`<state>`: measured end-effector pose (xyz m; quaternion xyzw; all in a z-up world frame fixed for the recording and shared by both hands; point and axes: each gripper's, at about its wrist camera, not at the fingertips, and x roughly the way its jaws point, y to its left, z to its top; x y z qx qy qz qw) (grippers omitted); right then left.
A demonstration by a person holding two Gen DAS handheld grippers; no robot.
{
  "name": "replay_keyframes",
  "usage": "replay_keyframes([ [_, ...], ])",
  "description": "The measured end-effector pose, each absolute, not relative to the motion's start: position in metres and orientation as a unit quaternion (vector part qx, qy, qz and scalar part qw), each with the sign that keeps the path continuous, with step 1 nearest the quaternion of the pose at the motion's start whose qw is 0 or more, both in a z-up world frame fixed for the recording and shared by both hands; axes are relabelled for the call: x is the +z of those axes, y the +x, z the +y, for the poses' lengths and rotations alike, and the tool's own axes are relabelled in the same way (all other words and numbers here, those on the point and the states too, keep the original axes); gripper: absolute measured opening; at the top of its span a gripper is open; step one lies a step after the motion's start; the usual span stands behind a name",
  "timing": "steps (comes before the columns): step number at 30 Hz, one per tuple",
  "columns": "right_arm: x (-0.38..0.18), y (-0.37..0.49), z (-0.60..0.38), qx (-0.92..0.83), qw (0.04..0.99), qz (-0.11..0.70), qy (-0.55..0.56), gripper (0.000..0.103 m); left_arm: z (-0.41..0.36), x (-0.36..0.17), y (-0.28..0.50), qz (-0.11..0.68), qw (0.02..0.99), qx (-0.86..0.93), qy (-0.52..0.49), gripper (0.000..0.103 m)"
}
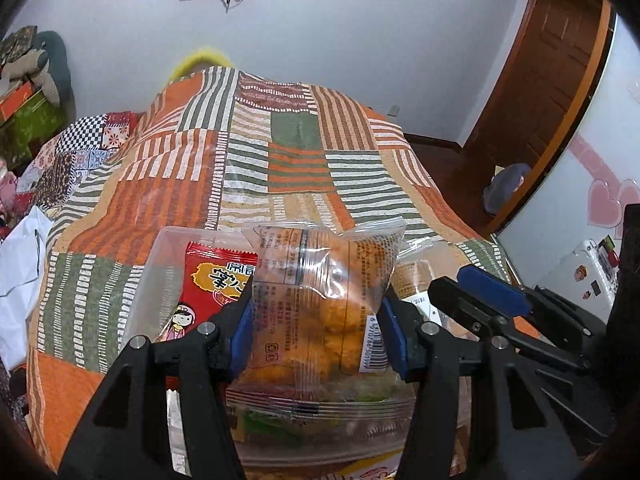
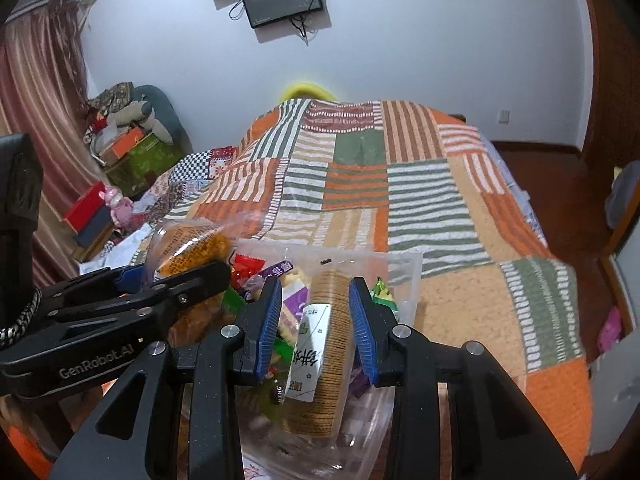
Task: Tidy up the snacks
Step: 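Lower both held snacks into the box and open both tools, then grasp the yellow Kkaa chip bag with the right tool while the left approaches the cracker pack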
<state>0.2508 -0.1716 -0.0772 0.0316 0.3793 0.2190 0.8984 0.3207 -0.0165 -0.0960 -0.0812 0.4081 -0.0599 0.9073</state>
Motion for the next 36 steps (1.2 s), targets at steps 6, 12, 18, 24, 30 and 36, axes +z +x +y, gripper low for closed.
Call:
replay_keyframes([
  [6, -0.078, 0.246, -0.176, 0.231, 0.891, 0.388, 0.031, 0.032, -0.017, -0.091, 0.312, 0.410, 0.906, -0.069, -0.080, 0.058],
  [12, -0.075, 0.235, -0.180, 0.238, 0.890, 0.387, 0.028, 0.035, -0.017, -0.077, 0.299, 0.391, 0.914, -0.070, -0.079, 0.063],
  [18, -0.074, 0.223, -0.183, 0.246, 0.889, 0.386, 0.023, 0.039, -0.014, -0.069, 0.285, 0.389, 0.916, -0.070, -0.065, 0.065],
  [24, -0.079, 0.205, -0.189, 0.258, 0.884, 0.390, 0.020, 0.057, -0.002, -0.070, 0.262, 0.391, 0.917, -0.065, -0.047, 0.067],
  [30, -0.092, 0.188, -0.189, 0.252, 0.880, 0.403, -0.007, 0.065, 0.012, -0.075, 0.236, 0.393, 0.918, -0.048, -0.011, 0.069],
  [36, -0.097, 0.172, -0.189, 0.259, 0.877, 0.404, -0.012, 0.066, 0.028, -0.083, 0.211, 0.405, 0.914, -0.037, -0.007, 0.071],
])
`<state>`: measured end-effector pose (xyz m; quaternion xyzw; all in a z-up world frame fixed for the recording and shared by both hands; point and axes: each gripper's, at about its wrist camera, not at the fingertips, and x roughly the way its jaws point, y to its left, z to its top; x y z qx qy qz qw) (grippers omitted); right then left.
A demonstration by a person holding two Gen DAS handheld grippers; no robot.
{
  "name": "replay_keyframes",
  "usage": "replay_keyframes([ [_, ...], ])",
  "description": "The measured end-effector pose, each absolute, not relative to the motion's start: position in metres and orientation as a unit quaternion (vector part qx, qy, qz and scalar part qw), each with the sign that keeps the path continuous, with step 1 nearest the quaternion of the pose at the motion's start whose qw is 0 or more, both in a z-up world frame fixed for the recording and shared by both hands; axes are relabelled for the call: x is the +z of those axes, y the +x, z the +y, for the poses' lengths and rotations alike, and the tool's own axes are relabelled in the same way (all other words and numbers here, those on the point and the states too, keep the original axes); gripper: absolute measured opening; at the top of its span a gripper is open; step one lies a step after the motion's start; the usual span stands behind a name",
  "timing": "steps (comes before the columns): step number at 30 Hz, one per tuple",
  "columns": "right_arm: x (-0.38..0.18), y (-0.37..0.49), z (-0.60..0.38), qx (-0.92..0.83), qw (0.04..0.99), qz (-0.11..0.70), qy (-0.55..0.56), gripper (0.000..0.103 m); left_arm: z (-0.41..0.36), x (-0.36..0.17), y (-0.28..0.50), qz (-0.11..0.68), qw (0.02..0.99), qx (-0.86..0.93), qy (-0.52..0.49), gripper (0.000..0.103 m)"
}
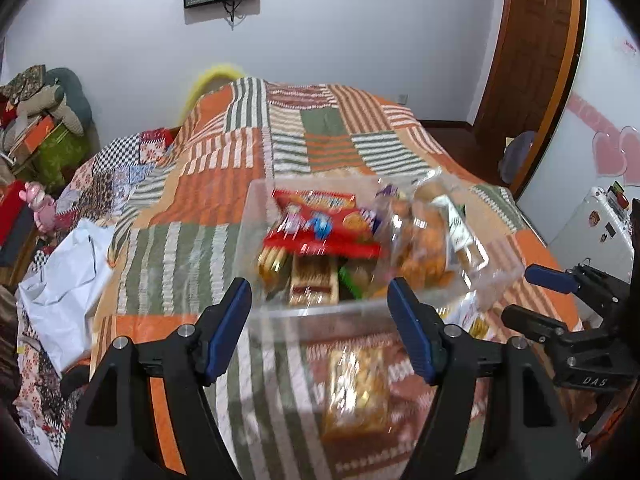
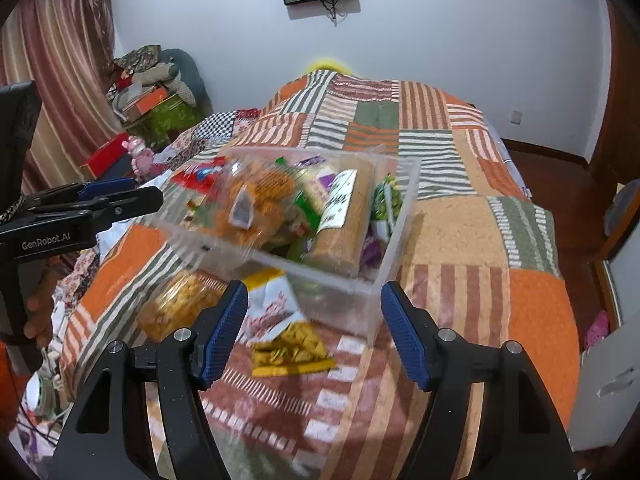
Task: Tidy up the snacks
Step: 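Grasp the yellow Kkaa chip bag with the right tool while the left approaches the cracker pack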
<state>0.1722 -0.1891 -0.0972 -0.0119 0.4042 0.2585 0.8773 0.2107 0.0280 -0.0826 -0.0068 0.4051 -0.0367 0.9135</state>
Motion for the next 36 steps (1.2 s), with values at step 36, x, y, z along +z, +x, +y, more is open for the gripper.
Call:
replay_keyframes([
  [36, -0.154, 0.183, -0.138, 0.254, 0.834, 0.483, -0.081, 0.044, 0.016, -0.165, 0.195, 0.504, 0.858, -0.094, -0.034, 0.077],
])
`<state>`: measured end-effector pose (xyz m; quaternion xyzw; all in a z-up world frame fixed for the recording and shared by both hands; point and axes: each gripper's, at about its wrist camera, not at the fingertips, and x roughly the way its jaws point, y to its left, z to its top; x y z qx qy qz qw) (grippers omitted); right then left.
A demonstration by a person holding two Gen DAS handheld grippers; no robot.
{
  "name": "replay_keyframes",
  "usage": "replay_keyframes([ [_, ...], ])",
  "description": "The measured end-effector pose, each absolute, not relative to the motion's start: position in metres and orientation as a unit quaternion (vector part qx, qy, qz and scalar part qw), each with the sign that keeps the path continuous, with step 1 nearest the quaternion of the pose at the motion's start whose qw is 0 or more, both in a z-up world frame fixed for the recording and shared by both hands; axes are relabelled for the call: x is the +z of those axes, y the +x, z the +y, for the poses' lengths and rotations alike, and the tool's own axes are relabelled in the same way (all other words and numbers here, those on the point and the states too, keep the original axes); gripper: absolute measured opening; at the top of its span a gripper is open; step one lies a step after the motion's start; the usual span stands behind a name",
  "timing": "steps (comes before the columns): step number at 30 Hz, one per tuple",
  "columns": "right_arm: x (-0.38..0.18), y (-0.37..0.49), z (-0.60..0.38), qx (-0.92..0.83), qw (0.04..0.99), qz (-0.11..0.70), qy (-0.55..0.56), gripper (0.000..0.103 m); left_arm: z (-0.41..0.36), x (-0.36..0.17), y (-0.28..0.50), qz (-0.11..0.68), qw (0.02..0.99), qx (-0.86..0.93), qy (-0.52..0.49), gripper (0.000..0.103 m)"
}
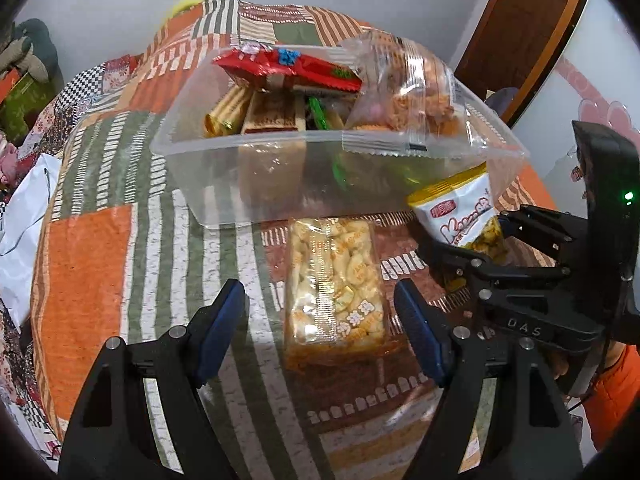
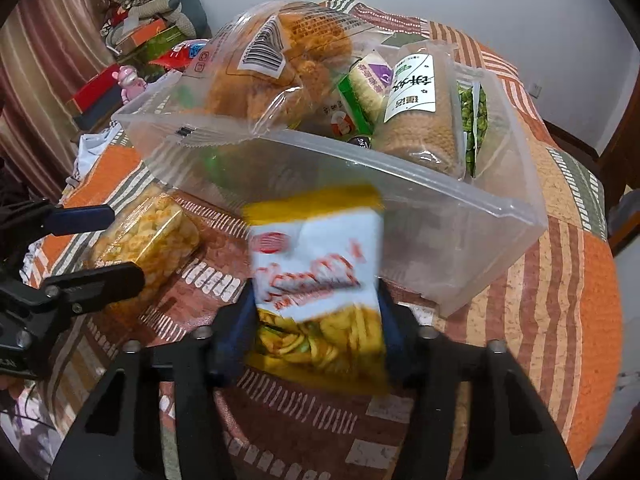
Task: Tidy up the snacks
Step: 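Grasp the yellow Kkaa chip bag with the right tool while the left approaches the cracker pack, then grasp the clear cracker-bar pack with the left tool while the right lifts the chip bag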
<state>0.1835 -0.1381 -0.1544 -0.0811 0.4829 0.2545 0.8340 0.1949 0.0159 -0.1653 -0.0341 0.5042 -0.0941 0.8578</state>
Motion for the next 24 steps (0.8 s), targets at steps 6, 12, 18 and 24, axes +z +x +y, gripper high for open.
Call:
replay_keyframes([
  [6, -0.154, 0.185, -0.138, 0.257, 0.835, 0.480, -0.081, 0.041, 0.010, -0.176, 0.200, 0.512, 0.853, -0.097, -0.028, 0.077],
  [12, -0.152, 0.183, -0.139, 0.264, 0.833, 0.480, -0.071, 0.038, 0.004, -0.183, 0.203, 0.500, 0.861, -0.090, -0.013, 0.077],
  [18, -0.149, 0.175, -0.138, 0.275, 0.834, 0.473, -0.072, 0.038, -0.005, -0.185, 0.199, 0.479, 0.874, -0.082, 0.014, 0.048],
  [24, -0.147, 0.172, -0.133, 0.287, 0.833, 0.467, -0.074, 0.037, -0.005, -0.183, 0.194, 0.476, 0.875, -0.088, 0.009, 0.045],
])
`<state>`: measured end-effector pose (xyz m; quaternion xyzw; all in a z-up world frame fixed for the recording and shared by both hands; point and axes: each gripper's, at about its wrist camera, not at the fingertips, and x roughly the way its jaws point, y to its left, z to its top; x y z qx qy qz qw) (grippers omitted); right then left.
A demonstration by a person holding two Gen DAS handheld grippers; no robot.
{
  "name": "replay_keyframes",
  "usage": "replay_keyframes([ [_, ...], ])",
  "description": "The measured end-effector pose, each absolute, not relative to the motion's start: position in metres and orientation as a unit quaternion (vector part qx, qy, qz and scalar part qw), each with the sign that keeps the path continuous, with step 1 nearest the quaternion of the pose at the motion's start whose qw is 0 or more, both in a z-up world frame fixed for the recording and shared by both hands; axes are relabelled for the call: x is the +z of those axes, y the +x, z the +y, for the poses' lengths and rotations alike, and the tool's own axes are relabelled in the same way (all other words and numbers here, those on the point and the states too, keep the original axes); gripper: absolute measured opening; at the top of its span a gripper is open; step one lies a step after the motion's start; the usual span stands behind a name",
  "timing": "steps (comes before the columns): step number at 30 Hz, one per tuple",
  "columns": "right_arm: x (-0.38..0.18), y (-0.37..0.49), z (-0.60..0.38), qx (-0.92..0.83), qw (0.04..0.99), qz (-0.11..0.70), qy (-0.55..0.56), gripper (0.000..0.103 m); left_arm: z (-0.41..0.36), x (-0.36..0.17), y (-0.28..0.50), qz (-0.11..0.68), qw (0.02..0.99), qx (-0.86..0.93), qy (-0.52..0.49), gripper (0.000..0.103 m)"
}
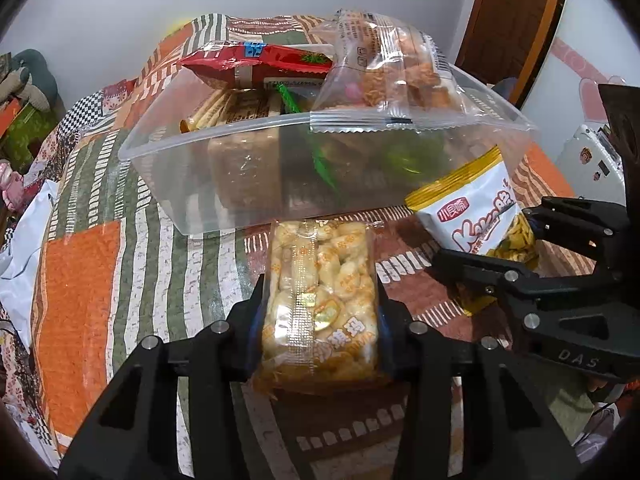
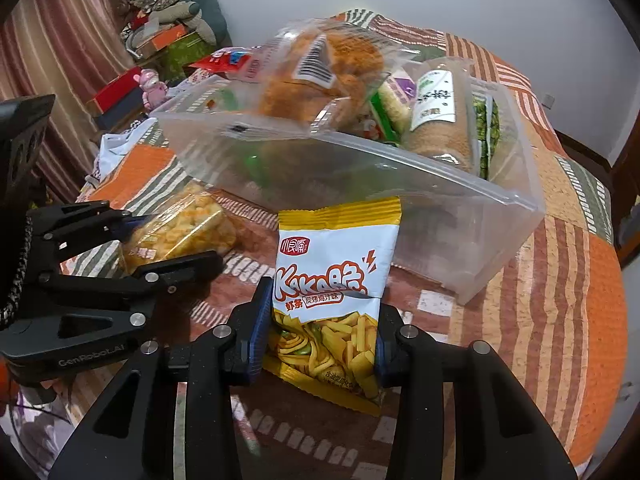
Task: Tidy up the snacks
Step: 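Grasp the clear cracker-bar pack with the left tool while the right lifts the chip bag, then carry both packs over the box and open the right tool to drop the chip bag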
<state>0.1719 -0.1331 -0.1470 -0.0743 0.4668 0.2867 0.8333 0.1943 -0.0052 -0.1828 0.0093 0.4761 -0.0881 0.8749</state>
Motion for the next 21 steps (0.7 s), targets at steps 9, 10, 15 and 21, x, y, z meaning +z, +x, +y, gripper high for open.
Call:
replay_keyframes([
  [9, -0.140, 0.163, -0.132, 0.296, 0.834, 0.459, -0.073, 0.037, 0.014, -0.171, 0.173, 0.472, 0.878, -0.076, -0.017, 0.045],
  [10, -0.138, 0.161, -0.133, 0.296, 0.835, 0.457, -0.073, 0.037, 0.018, -0.168, 0.174, 0.470, 0.880, -0.072, -0.018, 0.045],
  [15, -0.128, 0.157, -0.136, 0.299, 0.841, 0.445, -0.072, 0.037, 0.030, -0.148, 0.166, 0.453, 0.889, -0.062, -0.019, 0.045],
  [21, -0.111, 0.153, -0.141, 0.298, 0.851, 0.427, -0.072, 0.037, 0.032, -0.121, 0.162, 0.429, 0.901, -0.059, -0.015, 0.045],
])
